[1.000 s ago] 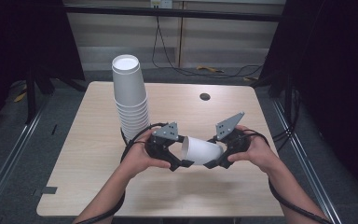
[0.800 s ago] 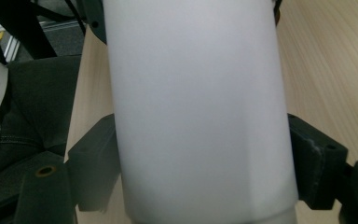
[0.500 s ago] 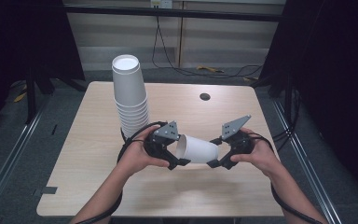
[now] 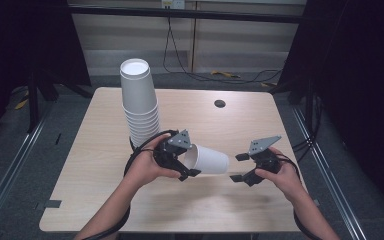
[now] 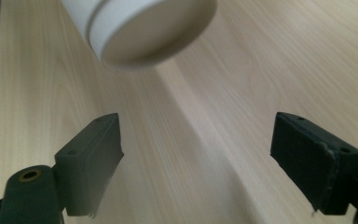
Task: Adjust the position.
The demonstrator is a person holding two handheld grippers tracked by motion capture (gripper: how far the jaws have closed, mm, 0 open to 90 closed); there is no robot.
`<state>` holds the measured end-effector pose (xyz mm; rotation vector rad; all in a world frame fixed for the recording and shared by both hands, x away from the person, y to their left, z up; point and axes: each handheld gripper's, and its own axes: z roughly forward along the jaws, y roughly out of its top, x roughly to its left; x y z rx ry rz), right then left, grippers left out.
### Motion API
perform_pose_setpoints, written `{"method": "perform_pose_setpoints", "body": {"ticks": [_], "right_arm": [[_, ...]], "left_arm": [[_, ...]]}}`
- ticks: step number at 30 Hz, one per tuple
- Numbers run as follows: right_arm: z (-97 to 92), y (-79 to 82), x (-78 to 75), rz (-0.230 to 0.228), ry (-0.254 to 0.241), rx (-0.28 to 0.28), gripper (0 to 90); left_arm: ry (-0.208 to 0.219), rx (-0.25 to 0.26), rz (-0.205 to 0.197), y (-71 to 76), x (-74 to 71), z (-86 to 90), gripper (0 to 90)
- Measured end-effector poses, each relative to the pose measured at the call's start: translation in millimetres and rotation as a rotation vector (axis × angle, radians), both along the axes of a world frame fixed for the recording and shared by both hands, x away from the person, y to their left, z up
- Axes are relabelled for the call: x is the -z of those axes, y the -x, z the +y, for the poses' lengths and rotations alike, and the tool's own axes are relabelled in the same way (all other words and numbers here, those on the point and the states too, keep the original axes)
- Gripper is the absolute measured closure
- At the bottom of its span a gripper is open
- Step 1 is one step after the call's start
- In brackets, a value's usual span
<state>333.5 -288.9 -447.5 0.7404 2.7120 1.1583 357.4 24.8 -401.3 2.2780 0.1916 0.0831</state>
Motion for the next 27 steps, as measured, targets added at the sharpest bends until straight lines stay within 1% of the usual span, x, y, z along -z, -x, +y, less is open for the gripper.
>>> {"method": "perform_pose_setpoints", "body": {"ticks": [1, 3, 4, 6, 7, 9, 10, 12, 13, 14, 16, 17, 20, 21, 23, 25, 26, 27], "right_arm": [[-1.7, 1.2, 3.6, -0.001, 0.004, 0.010, 16.2], [-5.0, 3.7, 10.3, 0.000, 0.020, 0.027, 16.2], [-6.8, 4.8, 13.5, -0.004, 0.026, 0.033, 16.1], [-9.9, 6.9, 19.3, -0.013, 0.032, 0.051, 16.2], [-11.4, 8.0, 22.1, -0.013, 0.024, 0.063, 16.2], [-14.3, 9.7, 27.8, -0.006, 0.007, 0.087, 16.1], [-15.5, 10.3, 30.9, -0.004, 0.003, 0.095, 16.0], [-16.8, 12.0, 36.1, -0.005, 0.005, 0.102, 16.0], [-17.4, 12.9, 38.1, -0.005, 0.007, 0.109, 16.0], [-17.8, 13.7, 39.9, -0.010, 0.010, 0.116, 16.0], [-18.8, 15.3, 42.7, -0.025, 0.021, 0.130, 16.1], [-19.3, 16.0, 44.3, -0.027, 0.015, 0.137, 16.1], [-21.5, 17.7, 50.1, -0.036, -0.014, 0.170, 16.1], [-22.1, 17.9, 52.2, -0.037, -0.014, 0.178, 15.9], [-22.9, 18.1, 54.2, -0.042, -0.001, 0.181, 15.8], [-22.8, 18.4, 54.2, -0.056, 0.011, 0.185, 15.6], [-22.5, 18.5, 54.4, -0.054, 0.019, 0.189, 15.2], [-22.0, 18.7, 54.5, -0.062, 0.028, 0.185, 15.1]], "left_arm": [[-0.002, -0.003, 0.001, 0.3, 0.1, -0.4, 14.4], [-0.021, 0.002, -0.007, -0.2, -0.4, -0.7, 14.4], [-0.029, -0.005, -0.003, 0.3, -0.3, -1.1, 14.4], [-0.036, -0.001, -0.002, -0.3, -0.3, -1.7, 14.4], [-0.042, 0.005, -0.004, -0.7, -0.6, -1.9, 14.4], [-0.044, 0.004, 0.007, -0.6, -0.6, -2.5, 14.4], [-0.054, 0.005, 0.007, -0.9, -0.8, -2.7, 14.4], [-0.057, 0.002, 0.012, -1.3, -0.6, -3.5, 14.3], [-0.066, 0.003, 0.017, -1.5, -1.0, -3.9, 14.3], [-0.072, 0.008, 0.020, -1.8, -1.6, -4.1, 14.3], [-0.080, 0.002, 0.026, -2.5, -2.8, -4.5, 14.2], [-0.093, 0.005, 0.025, -3.5, -4.0, -4.5, 14.1], [-0.105, -0.002, 0.034, -4.6, -5.2, -5.3, 14.1], [-0.118, 0.000, 0.032, -4.9, -6.0, -5.5, 14.1], [-0.133, 0.001, 0.030, -5.2, -7.4, -5.9, 14.1], [-0.138, -0.003, 0.030, -5.8, -9.3, -5.7, 14.0], [-0.148, -0.002, 0.030, -6.5, -10.3, -5.5, 14.0], [-0.151, -0.009, 0.034, -6.6, -10.5, -5.6, 14.0]]}}
